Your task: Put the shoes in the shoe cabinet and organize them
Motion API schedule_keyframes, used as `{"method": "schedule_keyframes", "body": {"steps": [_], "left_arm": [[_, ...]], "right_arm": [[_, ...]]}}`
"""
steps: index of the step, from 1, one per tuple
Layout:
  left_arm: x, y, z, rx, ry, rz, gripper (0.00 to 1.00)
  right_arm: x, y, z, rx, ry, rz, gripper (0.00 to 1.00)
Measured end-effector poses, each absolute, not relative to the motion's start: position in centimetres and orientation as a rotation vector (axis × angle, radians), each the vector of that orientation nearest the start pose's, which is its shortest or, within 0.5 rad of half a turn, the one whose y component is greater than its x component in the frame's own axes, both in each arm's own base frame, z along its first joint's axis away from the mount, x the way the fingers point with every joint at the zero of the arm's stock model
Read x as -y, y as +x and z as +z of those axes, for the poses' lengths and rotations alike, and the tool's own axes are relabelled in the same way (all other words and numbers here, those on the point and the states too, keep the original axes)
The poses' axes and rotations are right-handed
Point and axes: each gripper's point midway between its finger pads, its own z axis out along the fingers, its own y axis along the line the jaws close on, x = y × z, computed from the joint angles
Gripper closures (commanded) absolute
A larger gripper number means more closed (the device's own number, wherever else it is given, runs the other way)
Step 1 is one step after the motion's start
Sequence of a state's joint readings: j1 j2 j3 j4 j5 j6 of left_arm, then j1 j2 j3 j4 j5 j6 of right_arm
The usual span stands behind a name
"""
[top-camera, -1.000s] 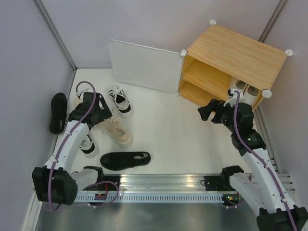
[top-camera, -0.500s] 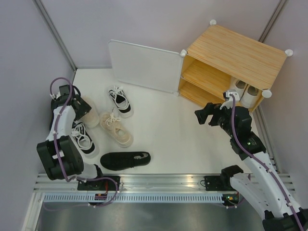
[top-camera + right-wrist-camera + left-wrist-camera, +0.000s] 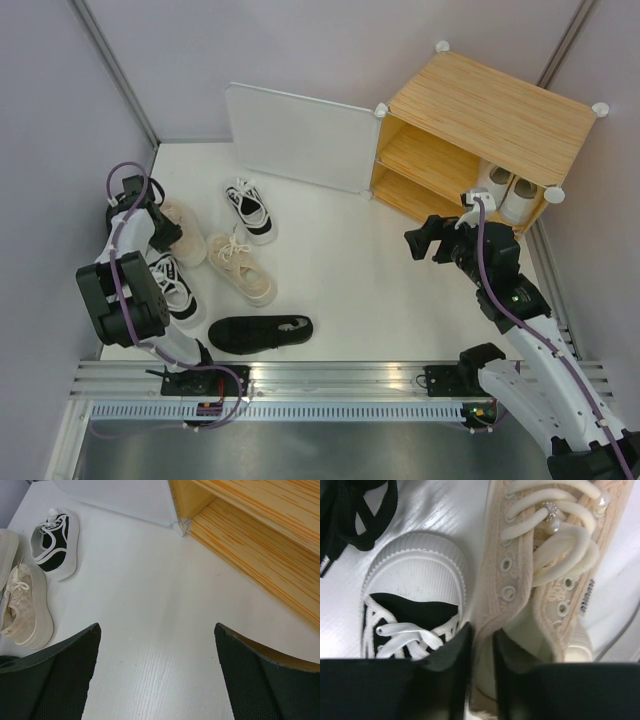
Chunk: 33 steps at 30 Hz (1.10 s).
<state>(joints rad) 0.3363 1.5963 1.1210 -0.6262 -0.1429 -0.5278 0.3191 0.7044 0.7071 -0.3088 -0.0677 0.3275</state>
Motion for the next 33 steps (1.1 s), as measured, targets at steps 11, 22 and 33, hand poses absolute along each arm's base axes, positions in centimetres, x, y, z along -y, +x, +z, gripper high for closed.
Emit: {"method": "schedule_keyframes", "body": {"steps": [11,22,33], "left_arm": [[-10.4,33.6,10.8,-2.354,-1.08,0.008,0.98],[2.9,34.6,21.1,-2.245,-0.558,-0.234,0.98],[21.7,29.1,19.2,-2.41,0.015,-0.526,0.98]], "right_arm": [[-11.4,26.7,23.1,-1.913,-0.037,0.498,0.02],[-10.8,26.5,23.1,-1.912,-0.016,0.47,0.02],[-7.8,25.4,27.6,-1.777,0.113,0.384,0.02]]}}
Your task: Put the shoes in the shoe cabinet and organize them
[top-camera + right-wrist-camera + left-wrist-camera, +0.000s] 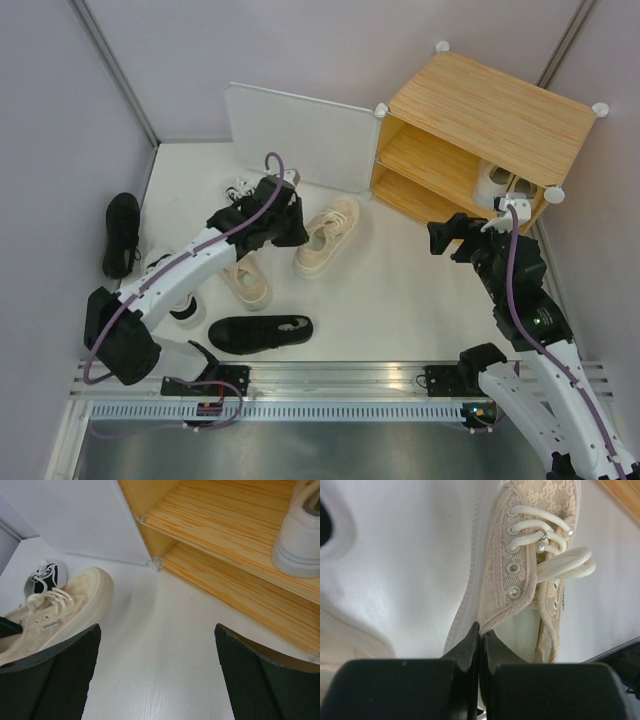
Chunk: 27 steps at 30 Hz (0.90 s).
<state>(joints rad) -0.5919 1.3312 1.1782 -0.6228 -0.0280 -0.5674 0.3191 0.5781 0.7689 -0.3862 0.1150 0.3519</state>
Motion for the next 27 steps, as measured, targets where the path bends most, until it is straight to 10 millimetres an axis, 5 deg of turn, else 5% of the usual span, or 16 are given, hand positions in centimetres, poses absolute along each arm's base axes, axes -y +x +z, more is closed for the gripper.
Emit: {"method": "schedule_keyframes", "body": {"steps": [12,18,23,27], "left_arm": [[34.9,28.8,11.1,-2.491,0.231,-0.644,0.96],[38.1,28.5,6.9,-2.539,0.224,-0.682,0.44],[39.0,29.0,8.4,-2.481,0.185,-0.756,0.11],[38.1,28.9,11.2,-2.427,0.166,-0.758,0.0]], "right_arm": [[-6.5,24.8,26.5,-1.828,0.157,0.316,0.02],[-6.3,24.6,25.6,-1.867,0.166,0.299,0.02],[-6.4,24.6,24.3,-1.923,0.159,0.286,0.02],[-6.9,24.7,23.1,-1.976,0.14,0.292,0.03]]}}
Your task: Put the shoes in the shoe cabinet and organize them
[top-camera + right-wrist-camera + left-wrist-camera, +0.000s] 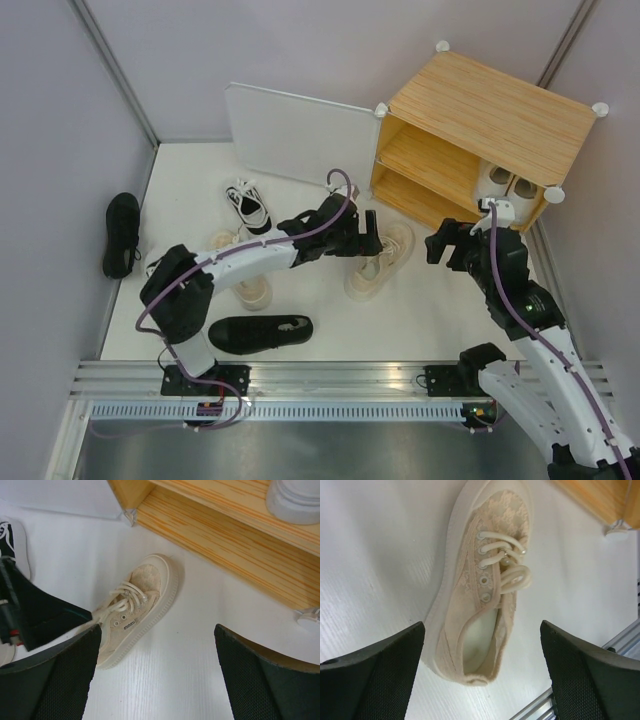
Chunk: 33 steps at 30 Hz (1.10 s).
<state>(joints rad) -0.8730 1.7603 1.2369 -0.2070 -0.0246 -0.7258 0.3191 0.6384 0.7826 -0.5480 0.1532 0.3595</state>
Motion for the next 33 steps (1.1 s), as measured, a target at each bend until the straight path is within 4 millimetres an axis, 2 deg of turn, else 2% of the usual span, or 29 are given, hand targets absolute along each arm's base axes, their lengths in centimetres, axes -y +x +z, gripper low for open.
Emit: {"method": "schedule_keyframes", "body": {"steps": [6,8,13,15,18,20,22,24,28,33], "left_arm": [[35.0,29.2,18.5,-2.311,0.141,-0.759,0.0],[32.8,30.2,20.6,-2.276,0.101,-0.739,0.0],[23.0,33.9,23.1,-2.25,-0.107,-0.615,0.0],[18.0,35.1,23.8,-2.224,-0.211,-0.55,0.0],[11.5,35.1,24.0,-2.197,-0.334,-0.446,0.0],[8.2,34.3,23.6,-2.195,-0.388,-0.379,0.0],[5.8,33.5,23.0,-2.195,-0.422,-0.308,0.0],[4.2,32.4,22.2,-2.195,-0.439,-0.229,0.0],[2.3,30.4,20.5,-2.198,-0.444,-0.113,0.0],[1.4,29.7,19.6,-2.205,-0.441,-0.048,0.0]], "right_arm": [[-7.3,25.2,20.2,-2.104,0.128,0.263,0.05],[-7.5,25.4,18.9,-2.157,0.125,0.257,0.07],[-8.3,25.6,15.9,-2.267,0.138,0.267,0.08],[-8.7,25.4,14.3,-2.314,0.152,0.271,0.09],[-9.8,24.9,12.0,-2.371,0.171,0.284,0.1],[-10.9,24.5,10.9,-2.398,0.17,0.303,0.1],[-12.2,24.4,10.2,-2.409,0.179,0.307,0.1],[-13.6,24.3,9.8,-2.408,0.184,0.31,0.1],[-16.4,24.2,9.3,-2.375,0.208,0.317,0.1],[-18.8,24.1,7.8,-2.359,0.249,0.247,0.15]]}}
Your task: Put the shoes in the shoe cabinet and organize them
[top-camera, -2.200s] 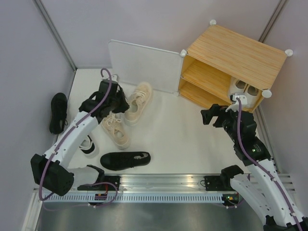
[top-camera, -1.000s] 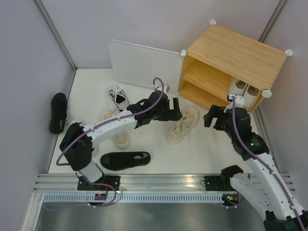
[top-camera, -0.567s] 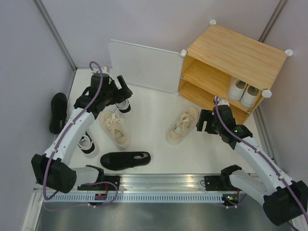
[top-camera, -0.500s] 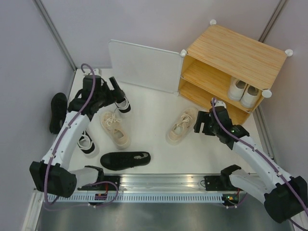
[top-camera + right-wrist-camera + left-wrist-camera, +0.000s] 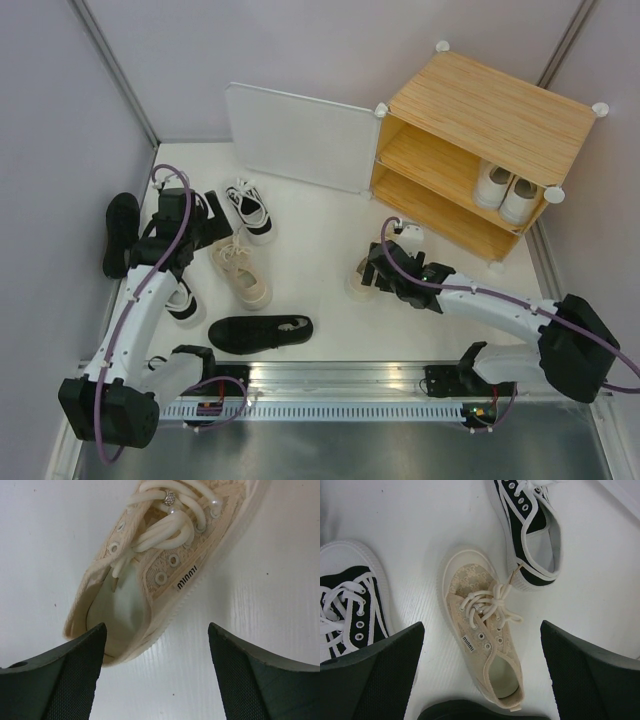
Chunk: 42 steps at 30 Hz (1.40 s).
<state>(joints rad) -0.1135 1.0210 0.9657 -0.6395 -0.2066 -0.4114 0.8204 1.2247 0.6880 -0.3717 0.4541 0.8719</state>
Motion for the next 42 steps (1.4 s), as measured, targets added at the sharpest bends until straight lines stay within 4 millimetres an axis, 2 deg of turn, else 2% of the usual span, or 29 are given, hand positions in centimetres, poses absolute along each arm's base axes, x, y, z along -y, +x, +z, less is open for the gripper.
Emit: {"method": "schedule_keyframes", "body": {"steps": [6,9,12,15,18,19,22,26,28,31,34,39,42], "left_arm": [[1.3,29.8,19.7,-2.198,-0.432,-0.04,0.0],[1.3,29.8,19.8,-2.196,-0.432,-0.041,0.0],[1.3,29.8,19.9,-2.194,-0.43,-0.043,0.0],[1.3,29.8,20.0,-2.19,-0.429,-0.046,0.0],[1.4,29.8,20.0,-2.189,-0.429,-0.046,0.0],[1.4,29.9,20.0,-2.189,-0.428,-0.047,0.0],[1.4,29.9,19.9,-2.189,-0.428,-0.047,0.0],[1.4,29.8,19.8,-2.192,-0.428,-0.046,0.0],[1.4,29.8,19.7,-2.193,-0.428,-0.046,0.0],[1.4,29.8,19.7,-2.193,-0.428,-0.045,0.0],[1.4,29.8,19.7,-2.193,-0.428,-0.046,0.0],[1.4,29.8,19.7,-2.194,-0.428,-0.046,0.0],[1.4,29.8,19.7,-2.194,-0.428,-0.046,0.0]], "right_arm": [[-19.1,24.9,5.1,-2.367,0.342,0.144,0.25],[-19.1,25.1,4.7,-2.351,0.38,0.134,0.35],[-19.4,25.3,4.6,-2.336,0.404,0.148,0.47],[-19.6,25.5,4.6,-2.322,0.42,0.155,0.64],[-19.2,25.6,4.3,-2.317,0.421,0.127,0.77],[-19.1,25.6,4.3,-2.316,0.419,0.118,0.86],[-18.8,25.7,4.3,-2.307,0.414,0.098,0.99],[-18.9,25.8,4.6,-2.308,0.388,0.092,1.0],[-18.3,25.5,5.0,-2.317,0.352,0.053,0.99],[-17.0,25.2,6.3,-2.318,0.294,-0.01,0.99],[-16.3,25.7,8.9,-2.288,0.273,-0.005,0.99],[-14.4,28.7,14.9,-2.174,0.336,0.042,0.99],[-12.3,31.0,18.0,-2.108,0.402,0.03,0.99]]}}
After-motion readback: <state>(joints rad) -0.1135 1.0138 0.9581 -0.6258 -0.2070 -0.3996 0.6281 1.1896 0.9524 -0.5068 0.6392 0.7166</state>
